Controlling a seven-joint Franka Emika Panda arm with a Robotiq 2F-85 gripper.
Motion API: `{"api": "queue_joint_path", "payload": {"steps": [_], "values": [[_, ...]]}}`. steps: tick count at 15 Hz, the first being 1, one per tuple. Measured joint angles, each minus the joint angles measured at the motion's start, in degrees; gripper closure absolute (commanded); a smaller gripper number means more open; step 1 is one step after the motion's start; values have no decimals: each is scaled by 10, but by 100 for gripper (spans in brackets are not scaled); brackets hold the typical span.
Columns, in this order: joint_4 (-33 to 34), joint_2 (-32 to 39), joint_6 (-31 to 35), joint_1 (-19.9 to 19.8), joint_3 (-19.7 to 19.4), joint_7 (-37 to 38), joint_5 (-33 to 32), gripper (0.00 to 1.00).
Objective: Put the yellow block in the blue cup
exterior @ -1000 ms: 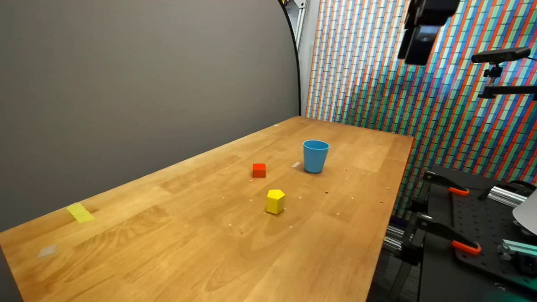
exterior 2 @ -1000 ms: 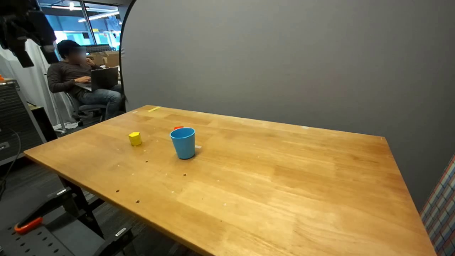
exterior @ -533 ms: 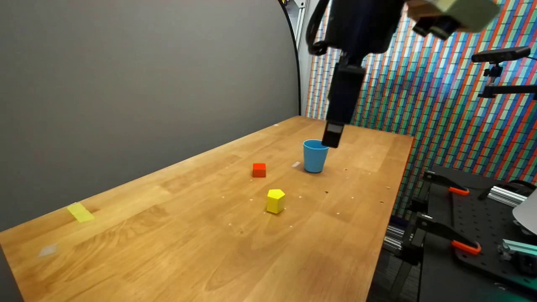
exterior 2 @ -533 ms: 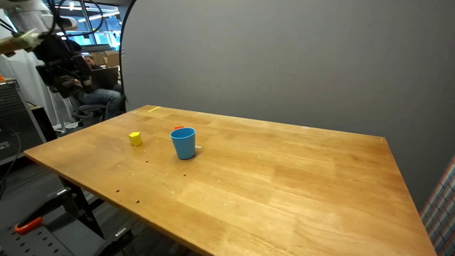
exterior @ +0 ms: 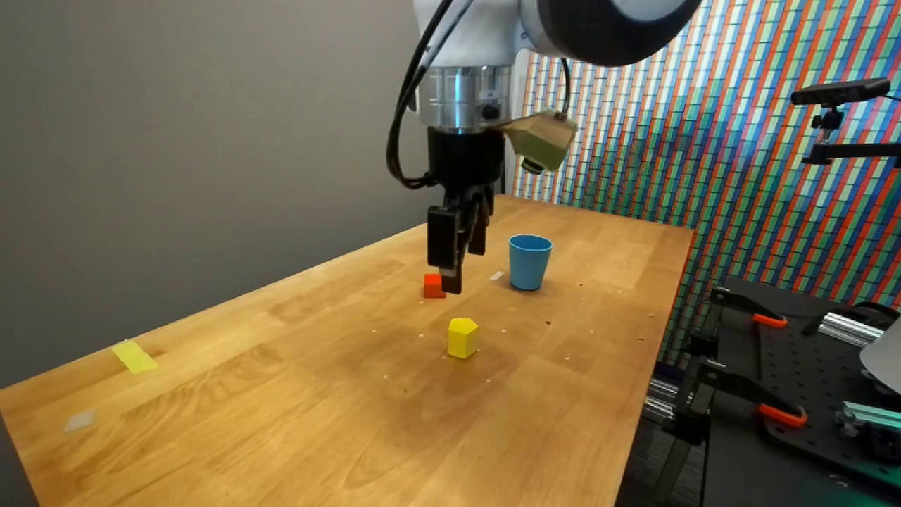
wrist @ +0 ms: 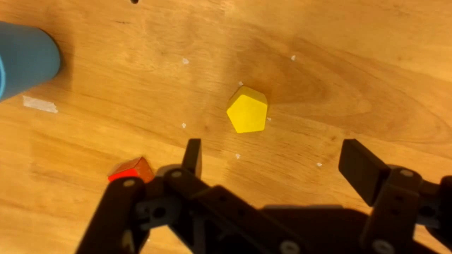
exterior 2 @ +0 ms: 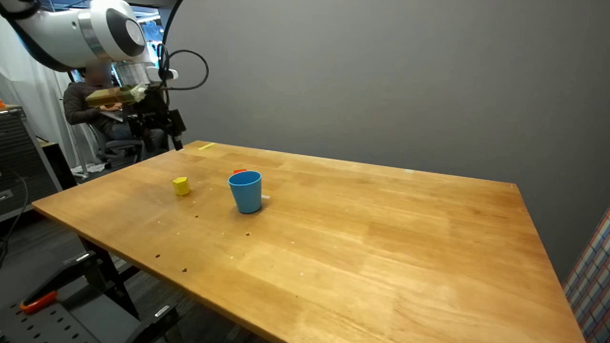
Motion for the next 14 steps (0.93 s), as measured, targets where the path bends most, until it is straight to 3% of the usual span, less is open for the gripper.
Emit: {"api": "queue_joint_path", "payload": {"steps": [6, 14], "values": [[95, 115, -10, 35, -60, -51, 104, 0], [94, 134, -23, 46, -106, -51, 136, 0]]}}
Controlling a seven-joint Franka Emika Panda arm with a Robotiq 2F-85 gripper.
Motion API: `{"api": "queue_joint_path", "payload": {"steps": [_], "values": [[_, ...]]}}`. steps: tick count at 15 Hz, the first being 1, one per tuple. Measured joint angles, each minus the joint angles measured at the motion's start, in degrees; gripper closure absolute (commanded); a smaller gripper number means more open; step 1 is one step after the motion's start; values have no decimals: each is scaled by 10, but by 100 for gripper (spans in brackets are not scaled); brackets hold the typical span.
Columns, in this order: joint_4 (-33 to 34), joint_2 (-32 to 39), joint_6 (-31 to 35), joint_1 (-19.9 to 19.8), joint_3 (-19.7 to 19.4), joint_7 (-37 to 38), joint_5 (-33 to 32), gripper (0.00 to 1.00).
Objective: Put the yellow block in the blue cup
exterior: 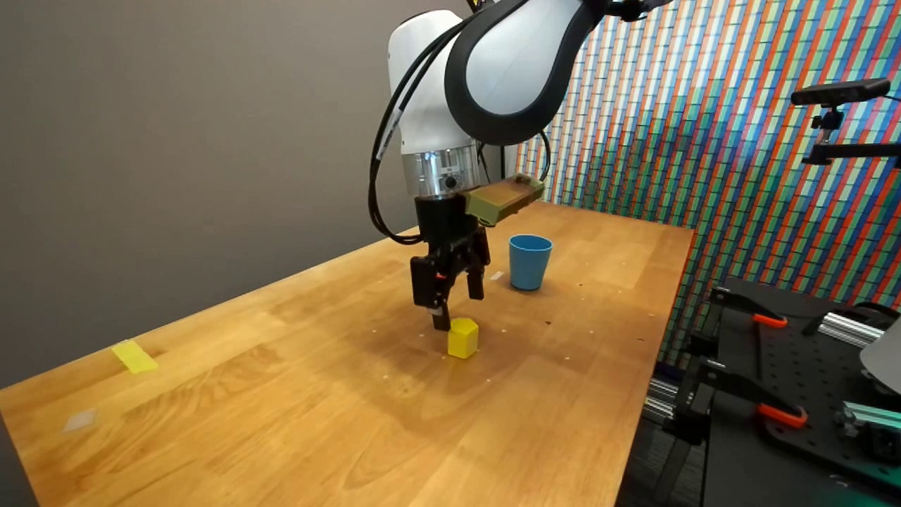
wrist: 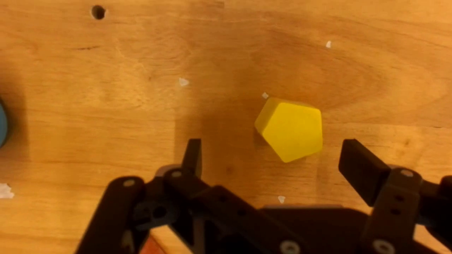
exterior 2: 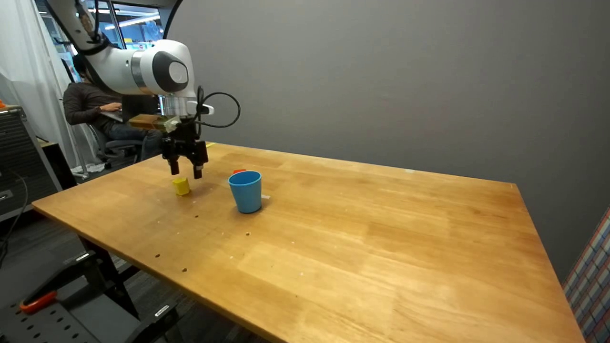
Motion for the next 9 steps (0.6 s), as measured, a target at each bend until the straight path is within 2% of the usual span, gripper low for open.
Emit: {"api": "queue_joint_path", "payload": {"steps": [2, 3, 5, 9], "values": [[-4, 9, -1, 6, 0, 0, 12, 0], [-4, 14, -1, 10, 0, 0, 19, 25], [-5, 26, -1, 19, 1, 0, 27, 34], [-7, 36, 9, 43, -4, 2, 24, 66]]}}
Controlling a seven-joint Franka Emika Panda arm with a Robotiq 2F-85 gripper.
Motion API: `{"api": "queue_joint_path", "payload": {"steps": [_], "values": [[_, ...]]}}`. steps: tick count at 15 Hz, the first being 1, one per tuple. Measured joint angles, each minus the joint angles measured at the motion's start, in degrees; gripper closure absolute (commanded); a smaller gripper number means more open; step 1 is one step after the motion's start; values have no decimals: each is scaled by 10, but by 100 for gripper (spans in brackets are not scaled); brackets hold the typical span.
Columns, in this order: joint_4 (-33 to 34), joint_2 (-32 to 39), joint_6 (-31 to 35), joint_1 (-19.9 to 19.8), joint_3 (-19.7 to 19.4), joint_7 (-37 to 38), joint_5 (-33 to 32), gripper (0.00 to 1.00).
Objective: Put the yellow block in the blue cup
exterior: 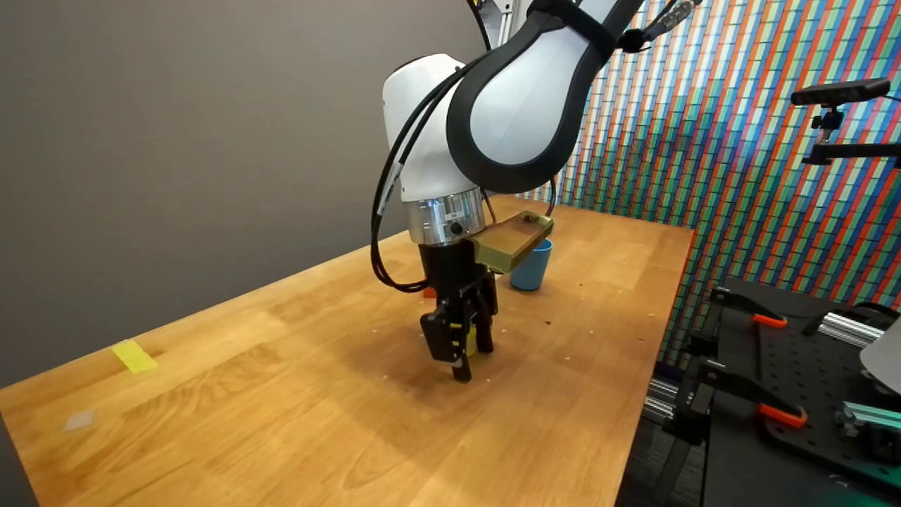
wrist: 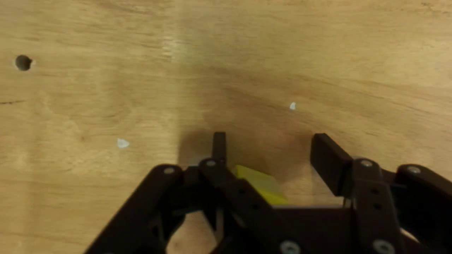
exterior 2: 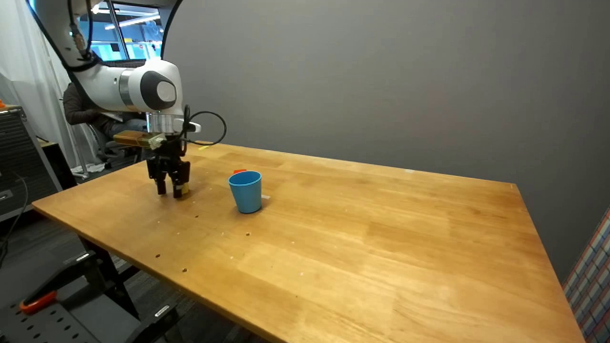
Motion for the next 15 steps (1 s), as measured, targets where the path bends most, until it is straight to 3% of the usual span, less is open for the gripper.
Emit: {"api": "queue_joint_path", "payload": {"steps": [2, 3, 5, 10, 11, 14, 15], "values": [[0, -4, 6, 19, -10, 7, -19, 81], [0, -6, 10, 32, -17, 14, -34, 38], [1, -9, 16, 55, -32, 34, -62, 42], [6, -9, 30, 81, -74, 70, -124, 5], [7, -9, 33, 82, -80, 75, -134, 1], [13, -10, 36, 85, -92, 87, -156, 0], [15, -11, 37, 86, -94, 91, -162, 25]]}}
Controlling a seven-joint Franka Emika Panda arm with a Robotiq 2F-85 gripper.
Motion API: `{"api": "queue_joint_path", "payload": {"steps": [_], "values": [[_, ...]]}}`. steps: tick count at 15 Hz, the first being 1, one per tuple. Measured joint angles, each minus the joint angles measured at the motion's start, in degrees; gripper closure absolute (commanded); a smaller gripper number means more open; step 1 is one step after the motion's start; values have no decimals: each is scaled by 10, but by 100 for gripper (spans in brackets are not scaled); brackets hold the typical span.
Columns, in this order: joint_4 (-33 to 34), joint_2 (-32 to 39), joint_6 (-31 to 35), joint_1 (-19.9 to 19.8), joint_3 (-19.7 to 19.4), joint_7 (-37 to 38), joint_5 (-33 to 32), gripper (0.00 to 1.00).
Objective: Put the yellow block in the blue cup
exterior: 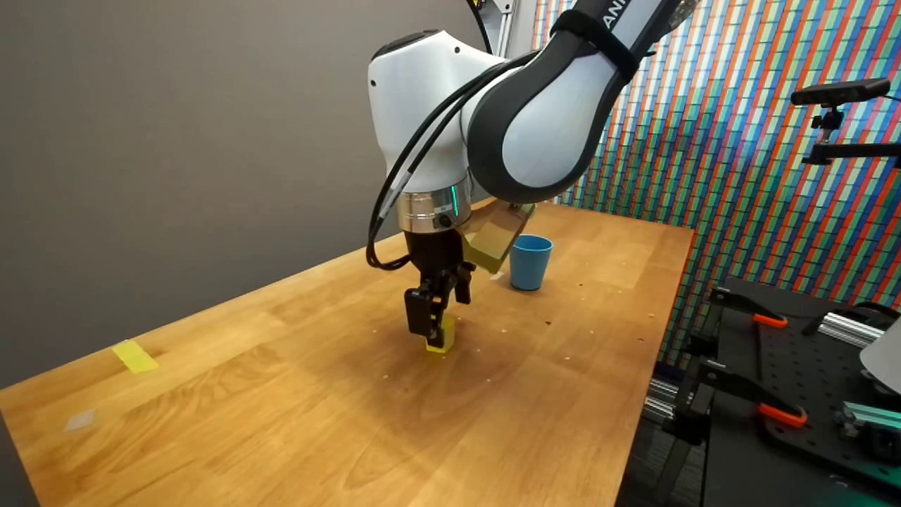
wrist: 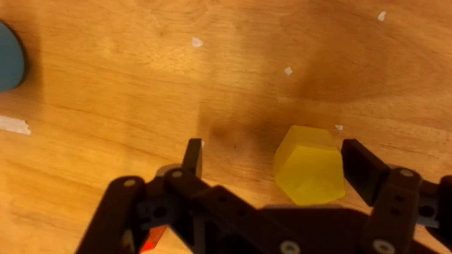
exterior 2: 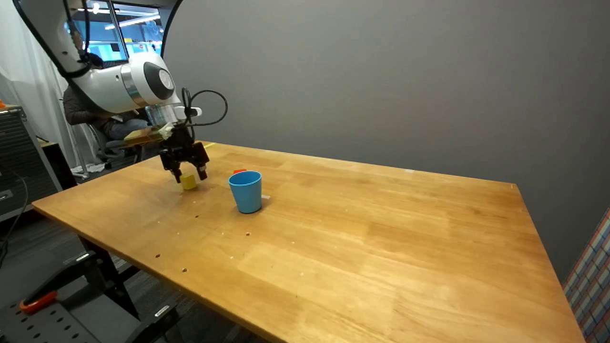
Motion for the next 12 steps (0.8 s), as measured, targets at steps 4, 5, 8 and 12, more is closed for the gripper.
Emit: {"api": "queue_joint_path", "payload": {"steps": [4, 5, 8, 12], "values": [[1, -1, 0, 2, 0, 6, -5, 51], [1, -1, 0, 2, 0, 7, -5, 58], [0, -5, 0, 2, 0, 16, -5, 80], [-23, -54, 0, 3, -2, 62, -10, 80]]}}
